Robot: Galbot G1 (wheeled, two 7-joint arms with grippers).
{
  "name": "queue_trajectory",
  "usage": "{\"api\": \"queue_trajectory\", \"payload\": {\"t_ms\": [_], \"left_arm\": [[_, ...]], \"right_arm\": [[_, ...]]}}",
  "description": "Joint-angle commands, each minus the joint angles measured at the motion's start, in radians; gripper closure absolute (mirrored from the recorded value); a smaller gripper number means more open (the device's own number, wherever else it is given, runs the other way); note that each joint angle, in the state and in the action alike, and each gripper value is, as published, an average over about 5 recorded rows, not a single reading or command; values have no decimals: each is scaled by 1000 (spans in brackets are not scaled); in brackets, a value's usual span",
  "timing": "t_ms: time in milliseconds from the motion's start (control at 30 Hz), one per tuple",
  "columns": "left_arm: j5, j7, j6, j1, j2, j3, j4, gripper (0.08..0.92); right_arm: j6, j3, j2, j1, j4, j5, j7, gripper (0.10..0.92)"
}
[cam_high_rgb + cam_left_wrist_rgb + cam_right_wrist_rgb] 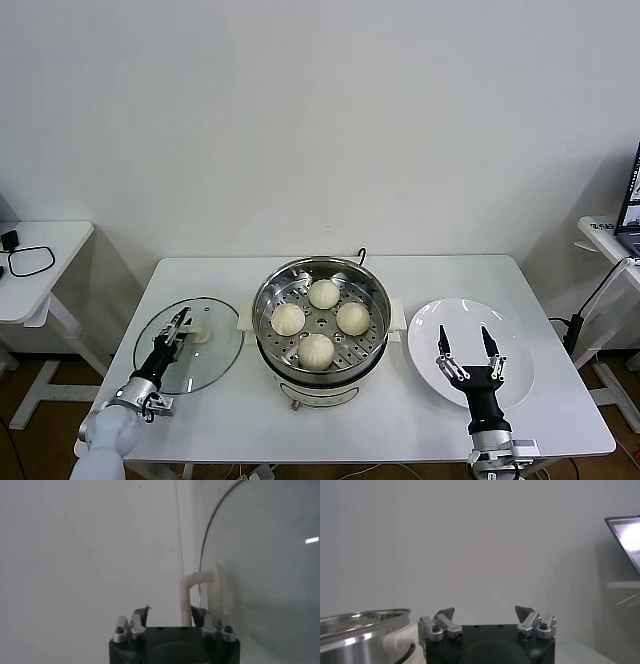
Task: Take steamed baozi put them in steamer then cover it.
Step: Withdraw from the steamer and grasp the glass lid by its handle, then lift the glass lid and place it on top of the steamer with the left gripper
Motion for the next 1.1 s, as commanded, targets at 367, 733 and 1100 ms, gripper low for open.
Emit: {"api": "queue_trajectory", "payload": {"t_ms": [367, 733, 1100], "left_arm": [[-3, -7, 12, 55, -16, -35, -181, 811], [-275, 217, 242, 216, 65, -118, -586, 811], [-362, 509, 557, 294, 144, 119, -971, 811]], "right_arm": [[3, -2, 1, 18, -27, 1, 2, 203], [4, -2, -6, 25, -28, 8, 0, 203], [12, 6, -10, 28, -34, 16, -5, 203]]}}
